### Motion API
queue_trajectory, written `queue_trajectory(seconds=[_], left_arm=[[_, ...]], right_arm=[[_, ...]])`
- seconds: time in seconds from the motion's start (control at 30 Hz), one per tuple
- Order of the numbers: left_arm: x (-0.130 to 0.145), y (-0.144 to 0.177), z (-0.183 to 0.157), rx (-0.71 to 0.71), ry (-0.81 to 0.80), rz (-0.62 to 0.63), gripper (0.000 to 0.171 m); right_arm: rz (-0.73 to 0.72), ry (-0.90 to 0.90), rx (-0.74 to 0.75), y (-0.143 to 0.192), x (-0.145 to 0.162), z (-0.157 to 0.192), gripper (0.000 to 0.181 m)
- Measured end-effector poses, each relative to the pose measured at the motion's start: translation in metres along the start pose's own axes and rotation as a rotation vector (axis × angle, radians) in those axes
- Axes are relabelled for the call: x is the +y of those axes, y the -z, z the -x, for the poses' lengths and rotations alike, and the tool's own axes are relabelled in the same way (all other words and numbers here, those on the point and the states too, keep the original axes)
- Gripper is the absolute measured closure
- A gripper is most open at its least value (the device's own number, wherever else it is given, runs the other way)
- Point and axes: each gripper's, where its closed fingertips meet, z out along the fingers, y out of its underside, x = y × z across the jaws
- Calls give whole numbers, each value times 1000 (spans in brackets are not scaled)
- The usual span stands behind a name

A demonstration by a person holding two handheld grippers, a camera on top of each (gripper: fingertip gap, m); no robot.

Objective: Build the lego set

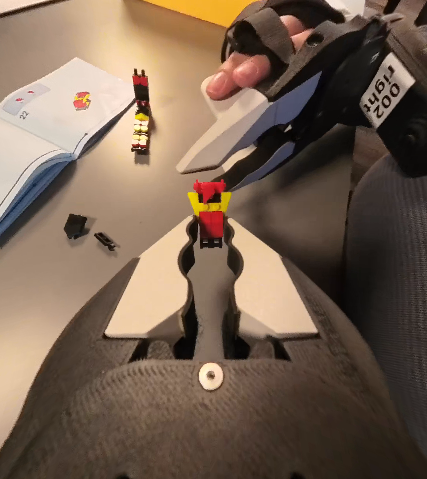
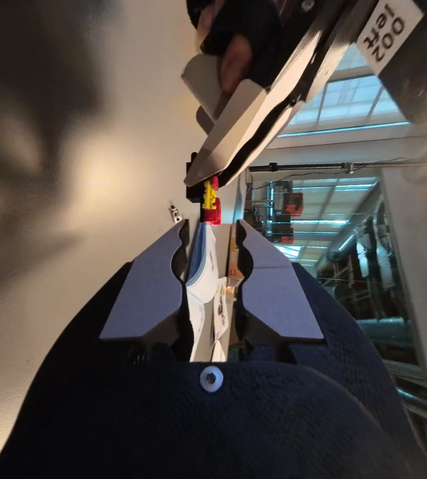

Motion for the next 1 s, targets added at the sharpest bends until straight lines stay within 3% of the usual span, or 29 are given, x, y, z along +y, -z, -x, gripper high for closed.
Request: queue_trajectory(seconds=[0.5, 1.0], left_arm=[[-5, 4, -5, 58, 57, -4, 153], [-2, 6, -8, 96, 72, 8, 153]], right_arm=[[-66, 67, -13, 7, -16, -3, 169], [-78, 88, -37, 8, -18, -2, 170]])
